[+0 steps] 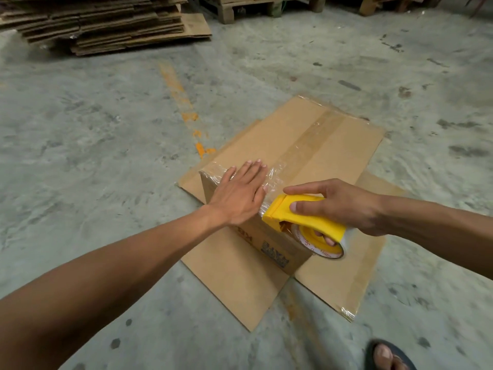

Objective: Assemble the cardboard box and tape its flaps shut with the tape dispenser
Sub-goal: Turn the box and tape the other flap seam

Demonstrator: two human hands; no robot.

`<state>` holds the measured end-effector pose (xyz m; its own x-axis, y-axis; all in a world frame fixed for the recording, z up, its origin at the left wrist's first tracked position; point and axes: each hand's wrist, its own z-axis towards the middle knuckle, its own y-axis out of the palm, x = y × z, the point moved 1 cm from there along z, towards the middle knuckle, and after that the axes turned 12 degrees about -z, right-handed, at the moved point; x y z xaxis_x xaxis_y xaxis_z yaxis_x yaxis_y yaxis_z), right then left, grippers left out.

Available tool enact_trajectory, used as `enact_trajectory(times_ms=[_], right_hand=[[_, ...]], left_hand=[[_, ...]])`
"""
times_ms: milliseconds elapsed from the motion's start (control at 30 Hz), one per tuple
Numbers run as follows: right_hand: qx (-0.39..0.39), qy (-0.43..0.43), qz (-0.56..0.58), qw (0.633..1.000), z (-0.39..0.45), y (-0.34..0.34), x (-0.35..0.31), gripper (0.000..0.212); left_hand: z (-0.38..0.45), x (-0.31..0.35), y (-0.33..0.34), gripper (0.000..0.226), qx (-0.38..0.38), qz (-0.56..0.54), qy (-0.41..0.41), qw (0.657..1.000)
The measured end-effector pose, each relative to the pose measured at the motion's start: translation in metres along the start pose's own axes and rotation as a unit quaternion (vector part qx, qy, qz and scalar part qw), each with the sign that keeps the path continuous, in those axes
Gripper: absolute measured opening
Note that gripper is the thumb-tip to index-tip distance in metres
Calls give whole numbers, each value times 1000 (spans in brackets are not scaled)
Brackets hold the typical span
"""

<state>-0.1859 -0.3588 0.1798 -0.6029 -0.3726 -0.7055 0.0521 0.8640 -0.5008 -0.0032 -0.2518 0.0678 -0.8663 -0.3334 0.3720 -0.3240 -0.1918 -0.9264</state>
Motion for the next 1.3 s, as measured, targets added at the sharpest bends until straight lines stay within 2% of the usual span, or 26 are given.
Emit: enact_trajectory(times_ms=[133,267,367,433,533,667,767,900,1000,1100,1300], right_hand=[[-33,4,22,999,-1,1,-5,44],[-12,4,-2,1000,-20,-8,8,43],[-22,40,42,998,-50,-17,32,41],[-6,55,54,997,-62,-17,46,41],[40,53,23,998,-63,-11,56,35],[66,52,-2,996,-59,-10,58,37],[65,48,1,997,-59,-9,51,36],[45,17,2,999,-44,-6,35,38],[18,-2,9,1000,-25,0,24,36],[38,-14,-22,999,-12,12,20,41],[37,-19,53,998,-23,29,31,45]], left_hand=[[-5,-8,0,56,-7,8,22,1000],[-2,-13,-2,56,-17,9,35,999],[-1,-11,-2,56,-17,7,45,999],[3,-9,-6,57,-29,13,35,999],[16,10,-14,60,-88,36,24,995],[32,65,1,59,-132,58,124,982],[32,80,18,60,-153,56,136,977],[27,62,14,63,-141,59,144,978],[25,40,3,57,-144,54,142,978],[21,8,-10,52,-137,48,104,984],[17,-7,-18,52,-124,59,85,987]])
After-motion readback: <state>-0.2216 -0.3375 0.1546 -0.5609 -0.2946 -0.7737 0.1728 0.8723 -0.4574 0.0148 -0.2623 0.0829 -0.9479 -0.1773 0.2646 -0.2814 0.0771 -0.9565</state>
